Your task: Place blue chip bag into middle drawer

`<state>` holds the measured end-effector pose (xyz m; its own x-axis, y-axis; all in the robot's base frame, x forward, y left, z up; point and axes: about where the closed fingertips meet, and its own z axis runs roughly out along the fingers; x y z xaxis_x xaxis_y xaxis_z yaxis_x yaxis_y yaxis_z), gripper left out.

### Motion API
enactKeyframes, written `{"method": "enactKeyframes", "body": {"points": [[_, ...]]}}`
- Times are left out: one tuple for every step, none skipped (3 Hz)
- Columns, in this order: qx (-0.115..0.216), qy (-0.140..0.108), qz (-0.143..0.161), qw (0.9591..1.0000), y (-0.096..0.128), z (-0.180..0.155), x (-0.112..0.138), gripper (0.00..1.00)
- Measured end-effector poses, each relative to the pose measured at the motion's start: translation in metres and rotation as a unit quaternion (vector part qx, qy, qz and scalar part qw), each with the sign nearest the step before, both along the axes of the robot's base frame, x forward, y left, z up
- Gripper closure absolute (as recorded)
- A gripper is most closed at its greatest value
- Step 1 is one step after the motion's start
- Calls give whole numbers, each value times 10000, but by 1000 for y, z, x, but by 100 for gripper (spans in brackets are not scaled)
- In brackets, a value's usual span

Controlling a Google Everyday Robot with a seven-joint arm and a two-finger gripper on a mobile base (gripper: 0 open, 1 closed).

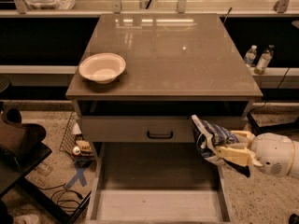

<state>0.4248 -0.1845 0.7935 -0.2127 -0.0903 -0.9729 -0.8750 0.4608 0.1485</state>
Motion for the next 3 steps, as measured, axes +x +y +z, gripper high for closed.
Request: {"method": "enactKeyframes", "body": {"points": [[-167, -188, 240, 9994, 36, -32, 5, 100], [-685, -553, 496, 9949, 80, -67, 11, 100], [-1041, -714, 648, 9899, 110, -101, 20, 100]]}}
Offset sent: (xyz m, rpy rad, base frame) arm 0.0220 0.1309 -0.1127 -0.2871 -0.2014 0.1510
